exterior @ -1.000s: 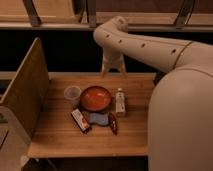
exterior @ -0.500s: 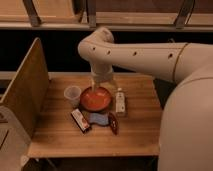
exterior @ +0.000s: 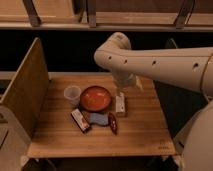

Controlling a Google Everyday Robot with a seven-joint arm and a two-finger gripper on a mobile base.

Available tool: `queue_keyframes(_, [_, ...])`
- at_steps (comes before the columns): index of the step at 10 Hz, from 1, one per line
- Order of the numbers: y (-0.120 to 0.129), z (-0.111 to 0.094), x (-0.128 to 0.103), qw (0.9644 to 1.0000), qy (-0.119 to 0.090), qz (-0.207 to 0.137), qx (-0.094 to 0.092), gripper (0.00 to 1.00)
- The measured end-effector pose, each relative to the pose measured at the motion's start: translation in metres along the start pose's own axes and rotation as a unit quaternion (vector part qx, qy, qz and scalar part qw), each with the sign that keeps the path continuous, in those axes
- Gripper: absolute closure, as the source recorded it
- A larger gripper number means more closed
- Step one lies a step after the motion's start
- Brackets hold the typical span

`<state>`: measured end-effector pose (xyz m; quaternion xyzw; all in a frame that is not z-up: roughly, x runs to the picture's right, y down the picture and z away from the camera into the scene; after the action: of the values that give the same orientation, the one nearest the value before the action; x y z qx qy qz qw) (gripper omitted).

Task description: Move the arm in a circular motion

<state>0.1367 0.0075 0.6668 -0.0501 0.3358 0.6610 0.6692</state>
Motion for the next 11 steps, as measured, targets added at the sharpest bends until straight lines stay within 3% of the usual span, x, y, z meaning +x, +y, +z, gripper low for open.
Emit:
queue_keyframes(1, [-0.016, 0.004, -0.015, 0.9995, 0.004, 0.027, 0.016, 0.35])
queue_keyframes(2, [-0.019, 0.007, -0.029, 0.9990, 0.007, 0.042, 0.017, 0.35])
queue_keyframes(4, [0.013, 0.005, -0.068, 0.9989, 0.015, 0.042, -0.014, 0.35])
queue_keyframes(6, [0.058, -0.003, -0.083, 0.9991, 0.017, 0.005, -0.040, 0.35])
queue_keyframes(9, [0.125, -0.016, -0.061, 0.9938, 0.025, -0.081, -0.072, 0.35])
queue_keyframes(11, [0.134, -0.022, -0.020, 0.9894, 0.031, -0.106, -0.094, 0.35])
